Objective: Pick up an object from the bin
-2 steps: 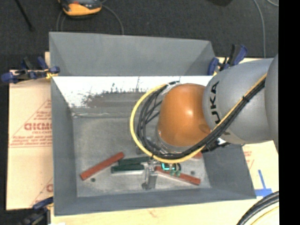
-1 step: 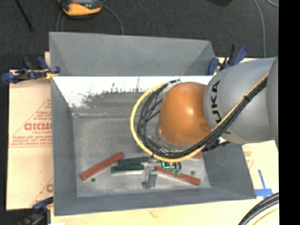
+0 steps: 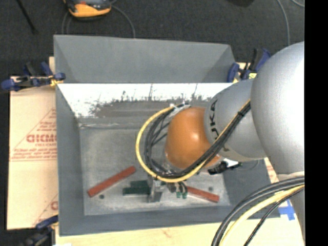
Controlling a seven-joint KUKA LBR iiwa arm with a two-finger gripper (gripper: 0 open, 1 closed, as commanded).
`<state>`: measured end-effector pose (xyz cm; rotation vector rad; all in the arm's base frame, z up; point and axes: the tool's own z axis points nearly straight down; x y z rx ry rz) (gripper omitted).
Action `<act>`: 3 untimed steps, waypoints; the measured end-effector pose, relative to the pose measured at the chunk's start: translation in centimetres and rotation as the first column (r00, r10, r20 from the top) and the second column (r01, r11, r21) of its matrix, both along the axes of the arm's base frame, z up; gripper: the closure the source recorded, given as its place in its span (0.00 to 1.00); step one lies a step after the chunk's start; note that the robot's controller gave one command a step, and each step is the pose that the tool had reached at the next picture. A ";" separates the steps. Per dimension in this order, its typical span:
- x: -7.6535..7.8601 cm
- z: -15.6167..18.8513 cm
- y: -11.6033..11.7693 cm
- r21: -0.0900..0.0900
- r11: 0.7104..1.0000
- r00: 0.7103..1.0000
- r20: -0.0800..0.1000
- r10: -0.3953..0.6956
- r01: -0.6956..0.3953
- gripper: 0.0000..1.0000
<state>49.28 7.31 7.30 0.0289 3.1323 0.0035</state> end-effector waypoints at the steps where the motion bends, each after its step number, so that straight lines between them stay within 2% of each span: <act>1: 0.0 0.0 0.0 0.000 1.000 1.000 0.000 -0.001 0.001 1.00; 2: -0.1 0.2 0.0 0.000 1.000 1.000 -0.002 0.000 0.000 1.00; 3: 5.8 10.0 -2.1 -0.002 0.988 0.988 -0.005 0.156 -0.156 1.00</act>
Offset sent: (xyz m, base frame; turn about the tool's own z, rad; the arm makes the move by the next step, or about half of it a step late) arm 0.0075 0.0190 0.1493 -0.0319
